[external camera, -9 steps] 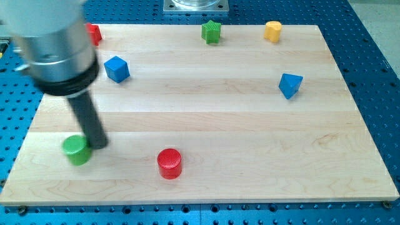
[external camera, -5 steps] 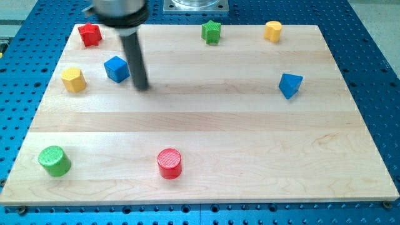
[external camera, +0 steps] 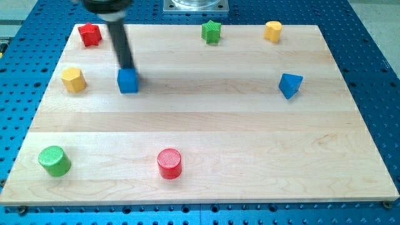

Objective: Push the cube to the bottom right of the board

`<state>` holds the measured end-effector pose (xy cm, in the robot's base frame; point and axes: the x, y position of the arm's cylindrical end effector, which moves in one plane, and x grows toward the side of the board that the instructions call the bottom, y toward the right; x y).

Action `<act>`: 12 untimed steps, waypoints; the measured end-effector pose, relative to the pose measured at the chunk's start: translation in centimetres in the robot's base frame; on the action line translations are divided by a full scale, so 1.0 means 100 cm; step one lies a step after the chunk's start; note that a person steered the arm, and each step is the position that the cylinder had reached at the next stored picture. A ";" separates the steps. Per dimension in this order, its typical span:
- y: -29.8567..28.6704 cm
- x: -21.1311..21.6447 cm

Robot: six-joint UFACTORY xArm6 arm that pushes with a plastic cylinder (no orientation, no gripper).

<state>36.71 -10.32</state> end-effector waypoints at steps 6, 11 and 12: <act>0.105 0.132; 0.184 0.220; 0.234 0.246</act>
